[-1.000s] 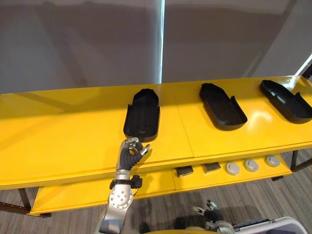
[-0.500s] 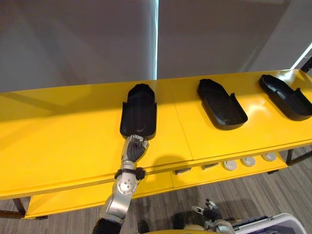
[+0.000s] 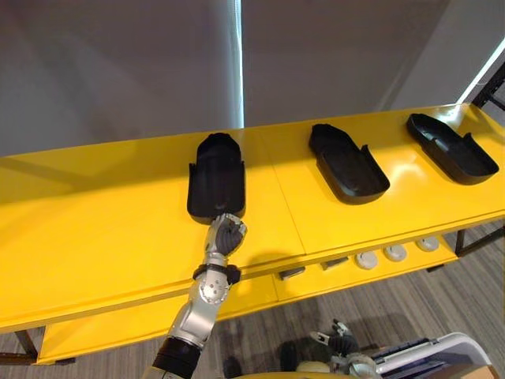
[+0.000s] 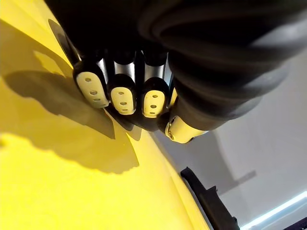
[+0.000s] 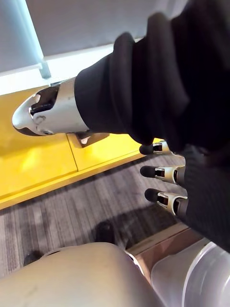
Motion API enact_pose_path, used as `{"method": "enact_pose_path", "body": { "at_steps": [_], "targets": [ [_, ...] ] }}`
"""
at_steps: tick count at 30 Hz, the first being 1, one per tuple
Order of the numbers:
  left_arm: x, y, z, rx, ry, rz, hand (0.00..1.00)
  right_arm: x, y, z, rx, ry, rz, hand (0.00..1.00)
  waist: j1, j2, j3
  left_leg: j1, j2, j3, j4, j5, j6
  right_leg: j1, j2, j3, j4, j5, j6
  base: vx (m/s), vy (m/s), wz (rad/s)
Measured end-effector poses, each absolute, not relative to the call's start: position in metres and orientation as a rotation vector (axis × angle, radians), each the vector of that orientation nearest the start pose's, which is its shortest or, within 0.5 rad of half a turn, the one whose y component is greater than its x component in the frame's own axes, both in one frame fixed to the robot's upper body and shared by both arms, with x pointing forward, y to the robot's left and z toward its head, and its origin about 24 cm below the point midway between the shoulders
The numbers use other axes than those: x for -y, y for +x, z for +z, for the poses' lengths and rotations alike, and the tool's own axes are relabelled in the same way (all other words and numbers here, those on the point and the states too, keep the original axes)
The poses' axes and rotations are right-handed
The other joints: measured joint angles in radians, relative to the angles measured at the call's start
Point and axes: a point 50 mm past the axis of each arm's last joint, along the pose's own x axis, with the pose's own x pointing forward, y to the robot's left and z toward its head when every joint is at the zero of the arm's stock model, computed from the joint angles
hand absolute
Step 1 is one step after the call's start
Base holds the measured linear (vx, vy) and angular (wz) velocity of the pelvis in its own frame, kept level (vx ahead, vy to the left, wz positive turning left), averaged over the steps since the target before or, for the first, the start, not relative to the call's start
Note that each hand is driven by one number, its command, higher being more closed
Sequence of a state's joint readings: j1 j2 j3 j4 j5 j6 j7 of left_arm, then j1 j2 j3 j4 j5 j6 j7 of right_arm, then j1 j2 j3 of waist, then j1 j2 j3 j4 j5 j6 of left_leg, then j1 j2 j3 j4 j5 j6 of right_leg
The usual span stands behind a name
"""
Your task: Walk over and take plastic housings, then place them on the shelf
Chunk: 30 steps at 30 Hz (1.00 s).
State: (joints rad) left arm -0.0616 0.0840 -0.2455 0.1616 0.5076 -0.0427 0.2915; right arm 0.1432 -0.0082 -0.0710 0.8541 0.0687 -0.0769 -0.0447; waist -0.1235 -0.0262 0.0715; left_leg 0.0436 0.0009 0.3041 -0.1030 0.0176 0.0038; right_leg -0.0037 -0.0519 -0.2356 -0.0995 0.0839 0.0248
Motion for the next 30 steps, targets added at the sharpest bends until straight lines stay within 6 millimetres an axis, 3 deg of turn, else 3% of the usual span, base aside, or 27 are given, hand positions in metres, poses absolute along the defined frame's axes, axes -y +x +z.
{"method": "enact_pose_path", "body": {
  "at_steps": [4, 9, 10, 12, 13, 16, 18, 20, 22, 24, 26, 27, 30],
  "targets": [
    [-0.113, 0.258, 0.042, 0.145, 0.552, 0.009, 1.00, 0.172, 0.116, -0.146, -0.914, 0.071, -0.189, 0.00, 0.001, 0.001, 0.001, 0.001, 0.000, -0.006, 0.000, 0.003, 0.005, 0.003, 0.000, -0.007, 0.000, 0.001, -0.001, 0.00, 0.002, 0.04],
    [-0.122, 0.251, 0.109, 0.456, 0.469, 0.079, 1.00, 0.175, 0.115, -0.147, -0.921, 0.060, -0.193, 0.00, 0.004, 0.010, -0.003, 0.004, -0.002, -0.032, 0.000, 0.004, 0.005, 0.017, -0.003, -0.024, 0.001, 0.000, -0.001, 0.00, 0.009, 0.14],
    [-0.131, 0.245, 0.131, 0.560, 0.423, 0.142, 1.00, 0.178, 0.116, -0.147, -0.926, 0.050, -0.192, 0.00, 0.008, 0.016, -0.005, 0.003, -0.003, -0.042, 0.000, 0.004, 0.005, 0.020, -0.004, -0.029, 0.001, 0.000, -0.001, -0.01, 0.014, 0.10],
    [-0.148, 0.237, 0.152, 0.661, 0.363, 0.240, 1.00, 0.180, 0.114, -0.148, -0.933, 0.044, -0.196, 0.00, 0.018, 0.024, -0.006, 0.007, -0.004, -0.057, 0.001, 0.004, 0.006, 0.029, -0.004, -0.042, 0.001, -0.001, -0.002, -0.01, 0.012, 0.16],
    [-0.151, 0.236, 0.155, 0.675, 0.351, 0.259, 1.00, 0.181, 0.114, -0.148, -0.935, 0.042, -0.197, 0.00, 0.022, 0.025, -0.006, 0.008, -0.003, -0.058, 0.001, 0.004, 0.006, 0.031, -0.003, -0.043, 0.001, -0.001, -0.002, -0.02, 0.006, 0.18],
    [-0.196, 0.217, 0.165, 0.728, 0.224, 0.510, 1.00, 0.186, 0.112, -0.150, -0.952, 0.031, -0.205, 0.00, 0.031, 0.030, -0.006, 0.019, -0.004, -0.090, 0.001, 0.004, 0.006, 0.054, -0.003, -0.071, 0.001, -0.007, -0.005, -0.02, 0.004, 0.30],
    [-0.235, 0.199, 0.152, 0.672, 0.160, 0.729, 1.00, 0.188, 0.110, -0.151, -0.959, 0.029, -0.223, 0.00, 0.043, 0.030, -0.006, 0.020, -0.004, -0.115, 0.000, 0.002, 0.001, 0.071, -0.003, -0.095, 0.001, -0.014, -0.008, -0.04, 0.011, 0.34],
    [-0.261, 0.184, 0.133, 0.593, 0.105, 0.880, 1.00, 0.190, 0.107, -0.151, -0.967, 0.030, -0.238, 0.00, 0.063, 0.029, -0.006, 0.021, -0.003, -0.125, 0.000, 0.001, 0.000, 0.078, -0.003, -0.101, 0.004, -0.022, -0.008, -0.04, 0.007, 0.22],
    [-0.285, 0.167, 0.102, 0.454, 0.068, 1.011, 1.00, 0.193, 0.105, -0.151, -0.972, 0.038, -0.261, 0.00, 0.082, 0.030, -0.006, 0.024, -0.003, -0.144, 0.000, 0.002, -0.001, 0.083, -0.005, -0.119, 0.018, -0.035, -0.007, 0.00, 0.007, 0.28],
    [-0.306, 0.144, 0.049, 0.180, 0.016, 1.135, 1.00, 0.194, 0.105, -0.151, -0.972, 0.043, -0.270, 0.00, 0.088, 0.025, -0.008, 0.034, -0.002, -0.162, 0.000, 0.003, -0.001, 0.094, -0.006, -0.142, 0.036, -0.050, -0.009, 0.02, 0.004, 0.27],
    [-0.311, 0.126, 0.011, -0.028, -0.008, 1.178, 1.00, 0.193, 0.108, -0.148, -0.953, 0.043, -0.265, 0.00, 0.091, 0.018, -0.011, 0.037, -0.001, -0.164, 0.000, 0.003, -0.002, 0.095, -0.008, -0.150, 0.046, -0.061, -0.006, 0.01, 0.004, 0.16],
    [-0.311, 0.120, -0.003, -0.109, -0.021, 1.173, 0.00, 0.192, 0.110, -0.147, -0.940, 0.043, -0.264, 0.00, 0.094, 0.015, -0.012, 0.037, 0.000, -0.163, 0.000, 0.003, -0.002, 0.096, -0.008, -0.150, 0.047, -0.062, -0.005, 0.01, 0.009, 0.04],
    [-0.293, 0.091, -0.077, -0.526, -0.088, 1.054, 0.00, 0.192, 0.120, -0.140, -0.892, 0.046, -0.259, 0.00, 0.101, 0.005, -0.018, 0.038, -0.001, -0.160, 0.000, 0.002, -0.002, 0.096, -0.010, -0.150, 0.049, -0.066, -0.004, 0.00, 0.000, 0.00]
  ]
}}
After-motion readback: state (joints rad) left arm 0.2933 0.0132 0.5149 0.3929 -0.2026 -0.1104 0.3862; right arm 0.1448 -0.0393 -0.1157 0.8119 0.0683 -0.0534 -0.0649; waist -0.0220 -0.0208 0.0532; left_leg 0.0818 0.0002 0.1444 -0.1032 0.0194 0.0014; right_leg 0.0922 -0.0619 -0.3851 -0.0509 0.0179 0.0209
